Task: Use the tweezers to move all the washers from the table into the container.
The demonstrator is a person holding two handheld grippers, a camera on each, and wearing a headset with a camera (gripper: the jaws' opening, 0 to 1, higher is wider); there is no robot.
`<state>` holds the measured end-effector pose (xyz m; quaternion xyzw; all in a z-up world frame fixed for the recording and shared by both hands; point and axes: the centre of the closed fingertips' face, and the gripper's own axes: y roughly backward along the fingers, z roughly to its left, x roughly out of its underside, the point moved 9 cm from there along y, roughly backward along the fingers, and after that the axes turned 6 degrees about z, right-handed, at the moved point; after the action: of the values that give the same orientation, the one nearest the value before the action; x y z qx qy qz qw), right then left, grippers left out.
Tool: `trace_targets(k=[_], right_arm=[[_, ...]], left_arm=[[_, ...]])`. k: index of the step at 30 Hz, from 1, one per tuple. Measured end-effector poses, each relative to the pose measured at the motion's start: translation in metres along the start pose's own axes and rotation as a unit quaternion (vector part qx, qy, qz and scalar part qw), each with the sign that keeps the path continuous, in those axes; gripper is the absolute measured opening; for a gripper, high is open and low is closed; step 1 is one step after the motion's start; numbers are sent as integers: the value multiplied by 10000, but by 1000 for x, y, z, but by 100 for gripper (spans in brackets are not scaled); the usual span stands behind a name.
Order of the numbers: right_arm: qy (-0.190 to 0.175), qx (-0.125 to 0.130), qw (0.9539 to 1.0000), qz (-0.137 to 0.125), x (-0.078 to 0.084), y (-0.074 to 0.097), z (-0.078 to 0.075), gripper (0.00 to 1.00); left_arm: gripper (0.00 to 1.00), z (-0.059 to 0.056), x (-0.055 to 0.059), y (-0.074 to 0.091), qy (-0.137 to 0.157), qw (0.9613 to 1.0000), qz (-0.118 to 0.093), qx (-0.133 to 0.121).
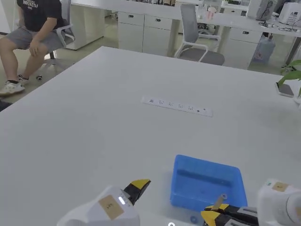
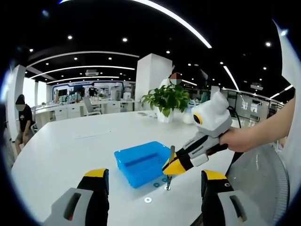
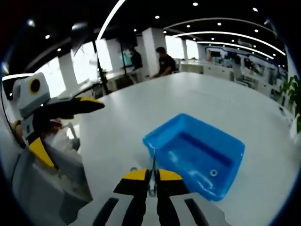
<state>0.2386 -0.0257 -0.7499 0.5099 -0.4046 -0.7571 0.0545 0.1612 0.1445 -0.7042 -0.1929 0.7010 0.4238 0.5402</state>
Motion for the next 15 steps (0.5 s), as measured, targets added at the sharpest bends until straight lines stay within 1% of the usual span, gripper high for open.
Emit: trace_targets(k=[3, 6, 10, 13, 15], right_arm=[[28, -15, 10000, -27, 2, 1, 1, 3], [-125, -95, 9998, -95, 4, 2, 2, 3], [-154, -97, 9998, -117, 6, 4, 2, 3], [-180, -145, 9996, -141, 7, 4, 3, 3], [-260, -174, 9993, -198, 9, 4, 4, 3]], left_arm=[[82, 0, 0, 0, 21, 10000, -4, -2], [82, 0, 0, 0, 23, 10000, 0, 1], [82, -2, 0, -1, 7, 10000, 29, 41], [81, -2, 0, -1, -2, 10000, 42, 48], [81, -2, 0, -1, 2, 10000, 41, 54]])
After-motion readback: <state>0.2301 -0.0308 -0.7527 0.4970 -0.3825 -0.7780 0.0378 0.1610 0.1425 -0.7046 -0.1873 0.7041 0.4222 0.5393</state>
